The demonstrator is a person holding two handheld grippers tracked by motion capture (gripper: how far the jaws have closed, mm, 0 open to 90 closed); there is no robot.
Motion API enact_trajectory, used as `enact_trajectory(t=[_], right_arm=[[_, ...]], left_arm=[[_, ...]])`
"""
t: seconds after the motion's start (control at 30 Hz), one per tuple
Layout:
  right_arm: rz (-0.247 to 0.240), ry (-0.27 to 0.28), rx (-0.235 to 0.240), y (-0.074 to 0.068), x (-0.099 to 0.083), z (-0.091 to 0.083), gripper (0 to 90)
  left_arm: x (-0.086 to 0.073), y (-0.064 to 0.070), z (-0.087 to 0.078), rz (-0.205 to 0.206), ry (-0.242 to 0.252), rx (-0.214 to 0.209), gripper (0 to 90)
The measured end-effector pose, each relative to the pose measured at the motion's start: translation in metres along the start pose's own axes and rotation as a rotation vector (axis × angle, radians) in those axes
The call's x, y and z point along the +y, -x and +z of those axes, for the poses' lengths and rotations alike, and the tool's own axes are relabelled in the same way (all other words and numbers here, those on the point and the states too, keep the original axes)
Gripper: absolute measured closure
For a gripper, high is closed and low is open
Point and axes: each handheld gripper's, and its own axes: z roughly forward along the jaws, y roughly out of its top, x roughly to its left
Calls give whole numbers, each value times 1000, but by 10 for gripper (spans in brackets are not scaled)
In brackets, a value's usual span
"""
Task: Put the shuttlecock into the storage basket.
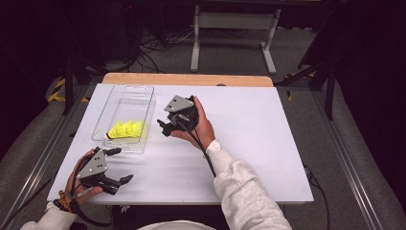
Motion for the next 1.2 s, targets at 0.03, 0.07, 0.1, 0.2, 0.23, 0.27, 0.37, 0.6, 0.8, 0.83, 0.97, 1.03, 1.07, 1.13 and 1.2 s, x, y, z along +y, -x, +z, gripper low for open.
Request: enact_trajectory(t=[0.03, 0.07, 0.1, 0.2, 0.23, 0.27, 0.37, 0.6, 0.8, 0.83, 0.97, 1.03, 1.07, 1.13, 1.2], right_arm=[[0, 1, -5, 1, -1, -2, 50], [5, 2, -8, 3, -2, -3, 50], [9, 7, -15, 5, -3, -6, 50], [11, 6, -20, 7, -4, -8, 50], [16, 6, -23, 9, -6, -9, 50], [13, 4, -25, 10, -7, -10, 50], [15, 4, -32, 12, -9, -13, 51], [13, 1, -49, 16, -13, -18, 50], [8, -2, -60, 19, -15, -22, 50], [8, -3, -61, 20, -15, -23, 50], [8, -8, -70, 23, -19, -26, 50], [9, -7, -76, 24, -20, -28, 50], [10, -8, -76, 25, -20, -28, 50], [5, -8, -84, 26, -21, -30, 50], [1, -9, -85, 26, -22, -31, 50]], left_arm=[[0, 0, 0, 0, -1, 0, 35], [0, 0, 0, 1, 0, 3, 35], [0, 0, 0, 3, 0, 3, 35], [0, 0, 0, 3, 0, 5, 35], [0, 0, 0, 2, 0, 7, 35], [0, 0, 0, 1, -1, 7, 35], [0, 0, -1, 0, -1, 13, 34], [1, 0, -2, 3, 5, 28, 33], [1, 0, -2, -1, 11, 38, 30], [1, 0, -3, -6, 16, 40, 30], [1, 0, -3, -2, 13, 43, 29], [1, 0, -2, -1, 12, 42, 29], [1, 1, -2, 0, 15, 42, 29], [1, 1, -2, -4, 15, 43, 29], [1, 0, -3, -2, 14, 45, 29]])
